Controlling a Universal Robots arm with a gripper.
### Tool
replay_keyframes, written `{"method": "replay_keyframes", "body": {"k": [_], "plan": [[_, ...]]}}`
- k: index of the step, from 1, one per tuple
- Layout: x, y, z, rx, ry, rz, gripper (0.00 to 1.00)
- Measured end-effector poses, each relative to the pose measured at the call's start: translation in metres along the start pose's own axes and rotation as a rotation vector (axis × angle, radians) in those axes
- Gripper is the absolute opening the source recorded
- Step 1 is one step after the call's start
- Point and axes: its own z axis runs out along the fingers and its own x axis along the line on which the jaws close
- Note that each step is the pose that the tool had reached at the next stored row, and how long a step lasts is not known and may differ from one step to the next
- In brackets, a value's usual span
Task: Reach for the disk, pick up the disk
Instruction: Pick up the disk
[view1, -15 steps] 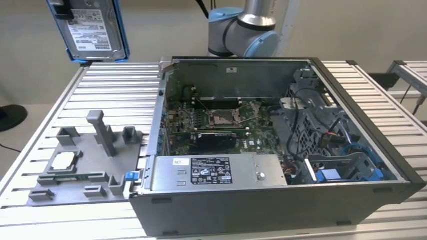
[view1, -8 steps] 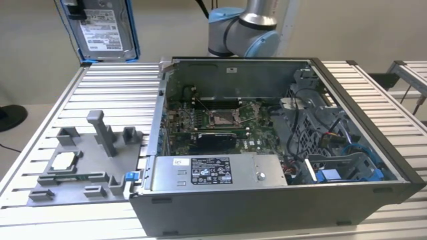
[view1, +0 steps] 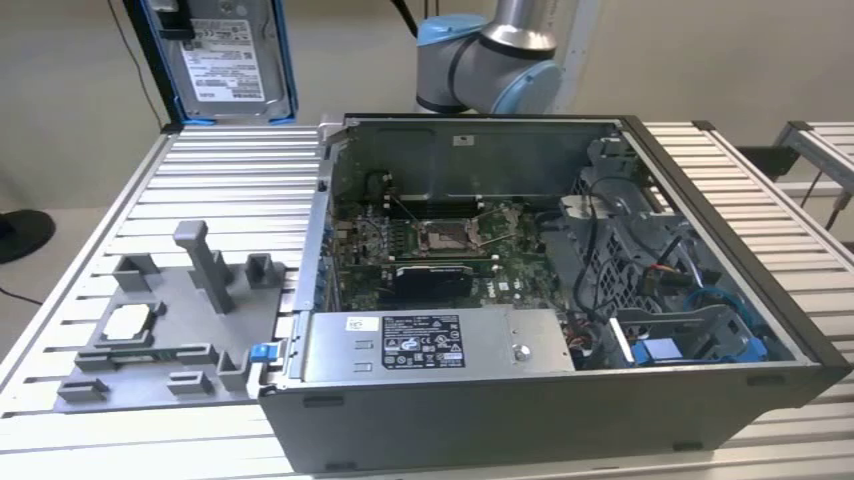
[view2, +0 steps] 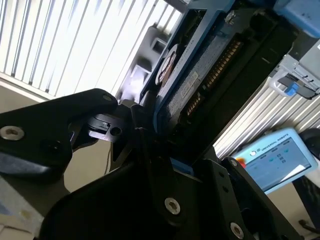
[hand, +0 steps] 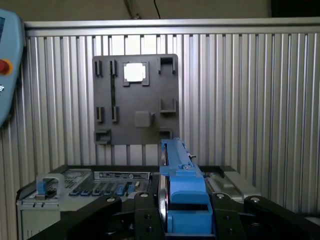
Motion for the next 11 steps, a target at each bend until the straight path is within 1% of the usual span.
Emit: {"method": "replay_keyframes", "body": {"k": [3, 9, 11], "plan": [[-0.0002, -0.0062, 0.0000, 0.0000, 0.0000, 0.000, 0.00], [-0.0006, -0.0222, -0.0002, -0.0007, 0.0000, 0.000, 0.00], [-0.0008, -0.0290, -0.0003, -0.0010, 0.0000, 0.000, 0.00]]}}
